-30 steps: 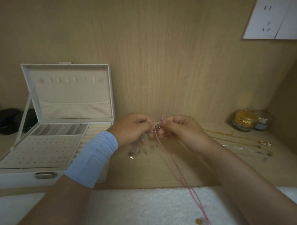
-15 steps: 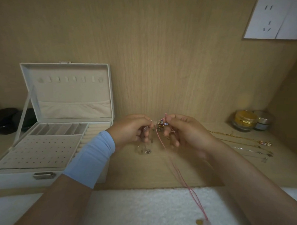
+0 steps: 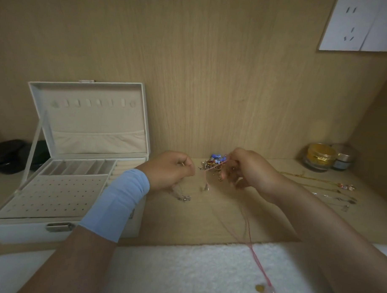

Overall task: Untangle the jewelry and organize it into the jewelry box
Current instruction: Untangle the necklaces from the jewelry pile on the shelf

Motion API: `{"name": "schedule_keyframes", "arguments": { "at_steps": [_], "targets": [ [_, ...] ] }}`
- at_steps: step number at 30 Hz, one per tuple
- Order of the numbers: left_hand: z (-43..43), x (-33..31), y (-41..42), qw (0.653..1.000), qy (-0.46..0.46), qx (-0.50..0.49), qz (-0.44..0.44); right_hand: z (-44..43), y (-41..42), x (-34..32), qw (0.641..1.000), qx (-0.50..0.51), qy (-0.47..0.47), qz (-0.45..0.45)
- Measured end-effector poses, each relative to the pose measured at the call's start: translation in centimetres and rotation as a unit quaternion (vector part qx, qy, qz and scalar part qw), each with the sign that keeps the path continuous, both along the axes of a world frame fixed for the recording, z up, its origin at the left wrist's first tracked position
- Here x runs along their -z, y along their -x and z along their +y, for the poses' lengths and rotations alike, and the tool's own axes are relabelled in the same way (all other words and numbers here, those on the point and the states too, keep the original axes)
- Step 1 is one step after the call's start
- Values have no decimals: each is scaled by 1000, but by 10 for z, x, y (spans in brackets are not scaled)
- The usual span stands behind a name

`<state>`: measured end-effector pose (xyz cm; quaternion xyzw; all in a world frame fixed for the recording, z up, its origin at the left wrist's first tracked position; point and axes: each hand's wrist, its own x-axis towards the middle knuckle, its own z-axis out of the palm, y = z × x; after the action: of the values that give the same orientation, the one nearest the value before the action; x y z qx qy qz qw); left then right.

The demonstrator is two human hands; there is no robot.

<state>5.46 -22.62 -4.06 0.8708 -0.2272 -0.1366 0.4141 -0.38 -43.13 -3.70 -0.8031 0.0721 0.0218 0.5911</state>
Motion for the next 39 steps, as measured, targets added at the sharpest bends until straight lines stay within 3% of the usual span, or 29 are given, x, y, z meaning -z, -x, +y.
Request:
{"name": "schedule_keyframes", "arguments": {
  "at_steps": [5, 11, 18, 21, 24, 31, 34, 39],
  "targets": [
    [4, -6, 2, 1000, 15, 16, -2, 1, 3, -4, 996, -18, -91, -5],
    [2, -16, 6, 996, 41, 32, -69, 0, 2, 4, 991, -38, 131, 2],
    [0, -29, 15, 992, 73, 86, -59, 1, -1, 23, 945, -70, 309, -83],
    [-1, -32, 18, 991, 66, 93, -74, 7, 0, 17, 950, -38, 243, -190],
    [-1, -30, 17, 989, 60, 87, -102, 12, 4, 11, 984, -85, 56, -144],
    [-1, -33, 16, 980, 26, 62, -187, 16, 8, 18, 978, -186, 8, -93],
    [-1, -32, 14, 985, 99, 53, -130, 17, 7, 18, 974, -188, 58, -110],
    [-6, -24, 12, 978, 206, 7, 32, 12, 6, 20, 981, -164, 52, -94]
  ]
}}
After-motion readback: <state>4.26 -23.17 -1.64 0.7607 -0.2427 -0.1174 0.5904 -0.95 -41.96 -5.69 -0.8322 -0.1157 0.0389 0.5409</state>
